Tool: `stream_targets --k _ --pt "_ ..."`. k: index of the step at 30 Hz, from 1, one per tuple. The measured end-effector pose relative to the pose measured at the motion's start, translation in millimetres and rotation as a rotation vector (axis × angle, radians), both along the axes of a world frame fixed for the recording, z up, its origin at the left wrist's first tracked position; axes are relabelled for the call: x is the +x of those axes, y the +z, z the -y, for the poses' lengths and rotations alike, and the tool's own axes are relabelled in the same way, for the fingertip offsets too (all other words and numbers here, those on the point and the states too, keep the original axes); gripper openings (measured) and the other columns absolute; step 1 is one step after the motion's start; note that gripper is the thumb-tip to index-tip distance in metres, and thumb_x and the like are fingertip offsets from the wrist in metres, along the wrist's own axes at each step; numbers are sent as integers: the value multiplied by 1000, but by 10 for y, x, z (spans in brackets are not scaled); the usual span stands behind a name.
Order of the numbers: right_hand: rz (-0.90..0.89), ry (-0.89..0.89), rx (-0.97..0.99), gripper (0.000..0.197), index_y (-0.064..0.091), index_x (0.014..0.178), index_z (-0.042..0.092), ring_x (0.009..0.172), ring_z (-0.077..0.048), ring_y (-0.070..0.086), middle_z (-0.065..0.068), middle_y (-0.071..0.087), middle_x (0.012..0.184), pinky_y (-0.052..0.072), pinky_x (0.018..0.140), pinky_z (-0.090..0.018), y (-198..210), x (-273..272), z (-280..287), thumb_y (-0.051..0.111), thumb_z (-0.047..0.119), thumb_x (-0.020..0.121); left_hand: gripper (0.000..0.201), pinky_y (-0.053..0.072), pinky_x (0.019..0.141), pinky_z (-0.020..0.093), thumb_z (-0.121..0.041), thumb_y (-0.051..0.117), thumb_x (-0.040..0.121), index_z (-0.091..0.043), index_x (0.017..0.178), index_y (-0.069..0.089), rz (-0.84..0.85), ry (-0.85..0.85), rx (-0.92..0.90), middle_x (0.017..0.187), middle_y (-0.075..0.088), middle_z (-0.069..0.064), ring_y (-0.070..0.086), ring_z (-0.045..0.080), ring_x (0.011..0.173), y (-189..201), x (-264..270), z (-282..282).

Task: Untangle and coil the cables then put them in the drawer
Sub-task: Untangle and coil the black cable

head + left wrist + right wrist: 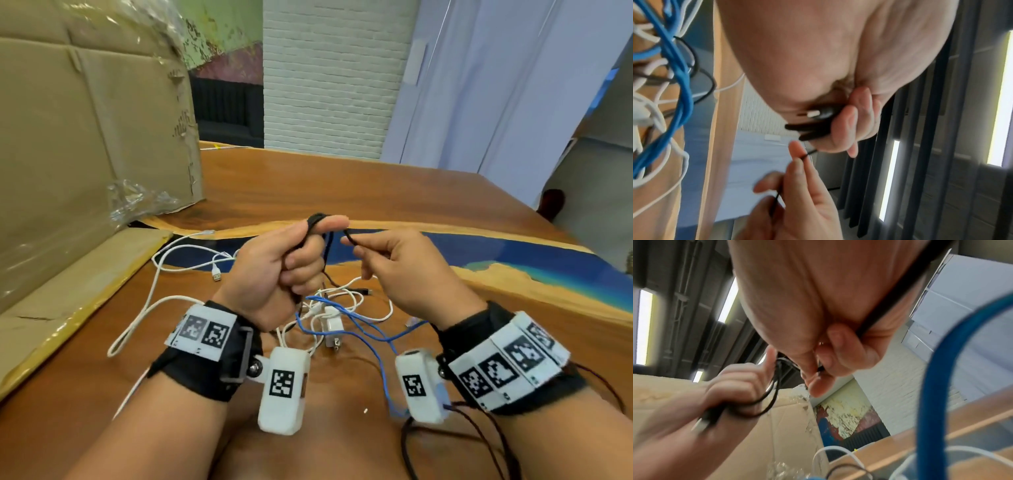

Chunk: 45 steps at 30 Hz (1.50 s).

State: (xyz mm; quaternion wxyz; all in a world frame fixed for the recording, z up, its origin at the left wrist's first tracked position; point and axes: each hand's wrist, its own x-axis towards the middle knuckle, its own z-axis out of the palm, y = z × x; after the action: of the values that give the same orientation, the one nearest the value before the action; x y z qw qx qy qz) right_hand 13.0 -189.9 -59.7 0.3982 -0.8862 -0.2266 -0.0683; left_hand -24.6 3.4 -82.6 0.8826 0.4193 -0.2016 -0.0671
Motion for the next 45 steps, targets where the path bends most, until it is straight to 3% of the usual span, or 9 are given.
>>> stream_targets --k 4,8,11,16,20,26,32,39,45 --pt "-77 99 -141 31 70 94 36 52 3 54 2 73 73 38 53 -16 -182 -201 -230 50 16 104 40 49 57 23 -17 36 104 2 135 54 -33 182 -161 64 45 -4 46 8 51 29 -22 159" --pt "-91 146 -293 35 61 70 28 51 -4 57 0 71 68 43 56 -32 -216 -360 -283 51 21 103 30 57 93 38 -5 39 107 -14 115 66 4 451 115 71 60 -2 71 19 80 -3 -56 215" --pt "-107 166 -327 41 68 66 21 50 -14 55 -7 69 62 48 57 -40 -126 -448 -212 57 36 102 38 56 86 25 -1 44 105 -15 88 75 148 620 627 91 72 -13 72 3 92 49 -125 230" --pt "-119 144 -157 40 64 70 6 49 -14 38 -1 45 55 30 50 -32 106 -560 -42 60 31 100 36 53 77 29 -16 44 105 -23 138 57 346 573 1271 97 70 -8 66 9 83 218 -229 259" --pt "-91 173 -84 30 70 68 14 49 -3 40 11 52 52 37 51 -19 289 -696 118 70 26 95 29 37 59 27 -23 41 106 -17 87 62 394 466 1449 74 59 -10 53 7 65 408 -382 312" --pt "-129 196 27 16 76 77 9 49 -6 42 -3 60 57 37 50 -20 369 -790 322 78 21 87 46 29 58 39 -59 50 88 -19 67 60 250 248 1270 60 38 -3 34 21 59 481 -549 358" --pt "-369 250 302 8 67 82 11 57 -21 64 -12 74 81 42 46 -26 422 -788 543 60 14 78 34 29 45 25 -32 58 102 -20 72 71 221 174 1197 53 37 -3 32 18 50 410 -612 356" --pt "-37 187 1151 12 62 80 10 68 -27 63 -15 70 83 52 61 -36 631 -849 478 57 19 88 33 32 46 27 -37 57 101 -19 75 68 274 381 1529 51 47 -8 39 9 42 174 -497 634" --pt "-65 314 1070 14 65 89 10 74 -25 65 -12 71 86 53 67 -35 801 -934 228 55 16 96 39 38 55 35 -32 57 101 -12 67 60 375 415 1592 61 58 6 51 23 56 96 -412 1009"
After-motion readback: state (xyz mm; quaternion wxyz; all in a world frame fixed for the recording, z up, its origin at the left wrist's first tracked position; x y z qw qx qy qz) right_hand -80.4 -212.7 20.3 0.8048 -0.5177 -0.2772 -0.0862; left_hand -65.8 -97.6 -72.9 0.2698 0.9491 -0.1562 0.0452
